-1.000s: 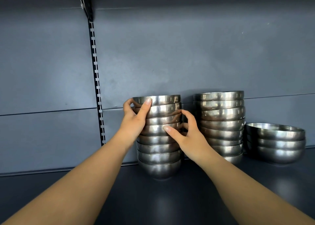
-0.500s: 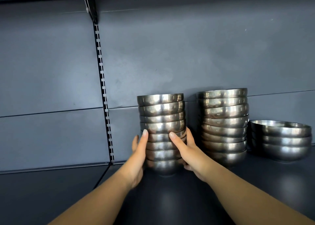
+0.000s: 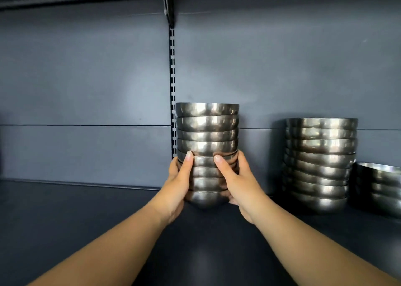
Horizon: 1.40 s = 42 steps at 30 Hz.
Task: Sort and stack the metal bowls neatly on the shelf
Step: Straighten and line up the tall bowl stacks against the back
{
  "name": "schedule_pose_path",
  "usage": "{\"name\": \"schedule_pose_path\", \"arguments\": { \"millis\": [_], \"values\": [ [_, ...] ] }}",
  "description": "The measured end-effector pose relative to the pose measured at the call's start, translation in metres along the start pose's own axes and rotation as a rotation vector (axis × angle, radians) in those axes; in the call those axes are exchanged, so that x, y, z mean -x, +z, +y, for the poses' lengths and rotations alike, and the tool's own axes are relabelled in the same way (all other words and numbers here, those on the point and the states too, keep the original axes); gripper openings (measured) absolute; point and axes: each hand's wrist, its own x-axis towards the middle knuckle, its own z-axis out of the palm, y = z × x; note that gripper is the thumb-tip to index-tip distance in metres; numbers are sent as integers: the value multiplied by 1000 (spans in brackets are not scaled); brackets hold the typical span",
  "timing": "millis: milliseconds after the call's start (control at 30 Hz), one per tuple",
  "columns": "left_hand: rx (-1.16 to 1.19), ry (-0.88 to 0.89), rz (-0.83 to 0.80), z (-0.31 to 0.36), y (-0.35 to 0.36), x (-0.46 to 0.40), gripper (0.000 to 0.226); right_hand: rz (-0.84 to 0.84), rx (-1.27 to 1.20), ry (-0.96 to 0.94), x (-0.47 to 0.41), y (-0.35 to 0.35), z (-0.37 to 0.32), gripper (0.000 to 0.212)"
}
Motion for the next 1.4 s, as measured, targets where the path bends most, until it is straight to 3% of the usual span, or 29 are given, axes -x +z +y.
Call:
{"name": "schedule_pose_path", "arguments": {
  "millis": [233, 667, 1167, 1400],
  "values": [
    [-38, 32, 81, 47, -103, 58, 78, -114, -50, 7, 25, 118, -15, 60],
    [-64, -30, 186, 117, -359, 153, 80, -258, -195, 97, 64, 391, -13, 36],
    [-53, -39, 195, 90, -517, 56, 79, -237, -138, 146, -42, 526, 49, 52],
    [-18, -40, 213, 74, -554, 5, 96, -195, -111, 156, -87, 554, 70, 69]
  ]
}}
